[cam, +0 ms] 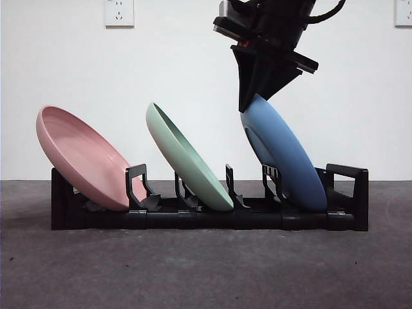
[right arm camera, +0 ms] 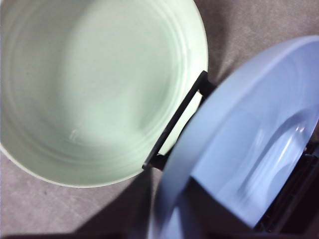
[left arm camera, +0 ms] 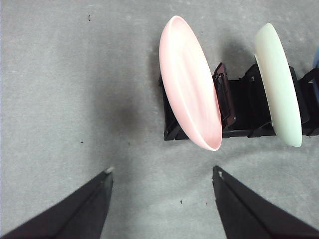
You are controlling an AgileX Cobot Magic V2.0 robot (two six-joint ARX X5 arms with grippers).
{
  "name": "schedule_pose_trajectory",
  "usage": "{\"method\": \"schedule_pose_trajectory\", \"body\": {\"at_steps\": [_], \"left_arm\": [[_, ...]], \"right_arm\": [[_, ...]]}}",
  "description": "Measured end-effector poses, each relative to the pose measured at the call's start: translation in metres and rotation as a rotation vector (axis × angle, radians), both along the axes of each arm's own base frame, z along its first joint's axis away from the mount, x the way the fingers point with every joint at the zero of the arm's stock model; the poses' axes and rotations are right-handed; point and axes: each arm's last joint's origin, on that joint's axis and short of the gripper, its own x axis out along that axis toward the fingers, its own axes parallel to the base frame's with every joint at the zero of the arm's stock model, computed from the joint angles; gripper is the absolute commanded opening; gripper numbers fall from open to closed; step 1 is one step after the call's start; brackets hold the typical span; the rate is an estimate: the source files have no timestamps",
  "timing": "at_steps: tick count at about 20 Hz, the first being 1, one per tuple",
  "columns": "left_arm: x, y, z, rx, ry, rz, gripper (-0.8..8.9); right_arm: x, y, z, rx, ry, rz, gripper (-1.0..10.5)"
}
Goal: Place the plate
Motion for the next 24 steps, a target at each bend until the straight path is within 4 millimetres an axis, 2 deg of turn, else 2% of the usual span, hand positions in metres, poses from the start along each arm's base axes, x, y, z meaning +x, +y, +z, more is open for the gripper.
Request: {"method": "schedule_pose_trajectory", "body": {"at_steps": [4,6,9,13,19,22,24], "left_arm": [[0.0,0.0,0.0,0.0,0.002,0.0,3.17],[0.001,0.0,0.0,0.0,0.002,0.0,3.17],[0.001,0.0,0.0,0.0,0.002,0.0,3.17],[0.001,0.0,0.0,0.0,0.003,0.0,3.17],[0.001,0.0,0.0,0.0,0.002,0.0,3.17],[0.001,0.0,0.0,0.0,0.002,0.0,3.17],[0.001,0.0,0.0,0.0,0.002,0.0,3.17]], "right_arm": [[0.0,-0.002,0.001,0.006,0.015,-0.012,0.1],[-0.001,-0.003,0.008,0.02,0.037,-0.005,0.1],[-0.005,-0.004,0.041,0.086,0.009,0.025,0.1],[-0.023,-0.011,0.091,0.189,-0.041,0.104,0.1],[-0.067,-0.017,0.13,0.223,-0.147,0.214,0.1],[-0.105,-0.024,0.145,0.253,-0.314,0.244,0.1],[-0.131,-0.029,0.146,0.274,-0.418,0.259,0.1]]}}
